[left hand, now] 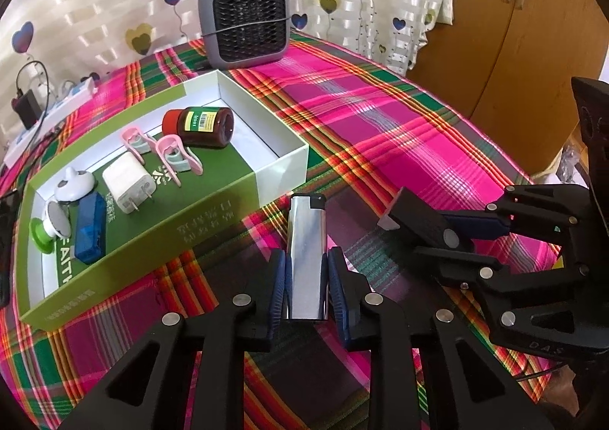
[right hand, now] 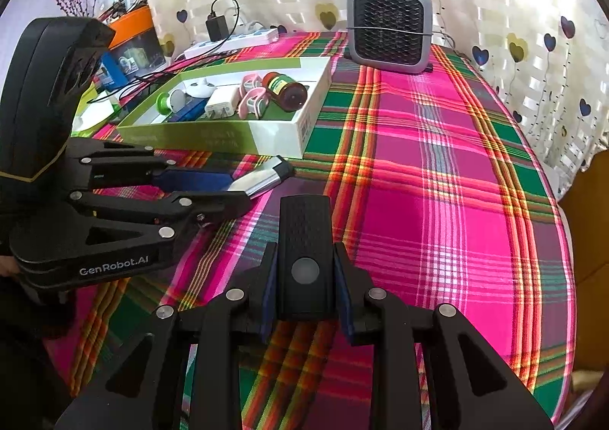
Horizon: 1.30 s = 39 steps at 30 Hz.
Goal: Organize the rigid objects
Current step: 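Lift and carry the silver case and black device with both tools over the lid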
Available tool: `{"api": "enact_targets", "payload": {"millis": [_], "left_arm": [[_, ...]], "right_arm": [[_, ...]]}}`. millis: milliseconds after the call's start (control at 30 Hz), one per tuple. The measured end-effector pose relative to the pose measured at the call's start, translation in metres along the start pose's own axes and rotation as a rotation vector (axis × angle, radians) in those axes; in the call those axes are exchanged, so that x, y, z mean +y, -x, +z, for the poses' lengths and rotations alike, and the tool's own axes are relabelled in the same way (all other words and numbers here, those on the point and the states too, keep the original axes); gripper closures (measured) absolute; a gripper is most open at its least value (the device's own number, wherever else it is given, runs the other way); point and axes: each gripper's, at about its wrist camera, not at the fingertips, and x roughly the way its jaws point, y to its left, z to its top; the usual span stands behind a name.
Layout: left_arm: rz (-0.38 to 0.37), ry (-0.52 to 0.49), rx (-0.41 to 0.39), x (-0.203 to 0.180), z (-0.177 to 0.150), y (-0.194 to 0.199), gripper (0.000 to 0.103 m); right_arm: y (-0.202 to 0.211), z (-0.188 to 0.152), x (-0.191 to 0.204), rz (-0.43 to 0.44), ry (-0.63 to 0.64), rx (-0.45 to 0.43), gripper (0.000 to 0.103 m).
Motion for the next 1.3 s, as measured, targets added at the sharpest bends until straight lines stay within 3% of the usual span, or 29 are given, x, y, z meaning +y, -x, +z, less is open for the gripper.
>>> {"api": "enact_targets", "payload": {"millis": [833,1300], "left_arm": [[-0.019,0.007,-0.031,-0.004,-0.005,0.017,0.081],[-0.017,0.025,-0.089,-0.002,-0.003,0.043,0.081]], "right_arm": [[0.008,-0.002,0.002,-0.015,-0.023,-0.027,0.075],[0.022,0.003,0.006,-0.032,-0.041,-0.072,0.075]]}}
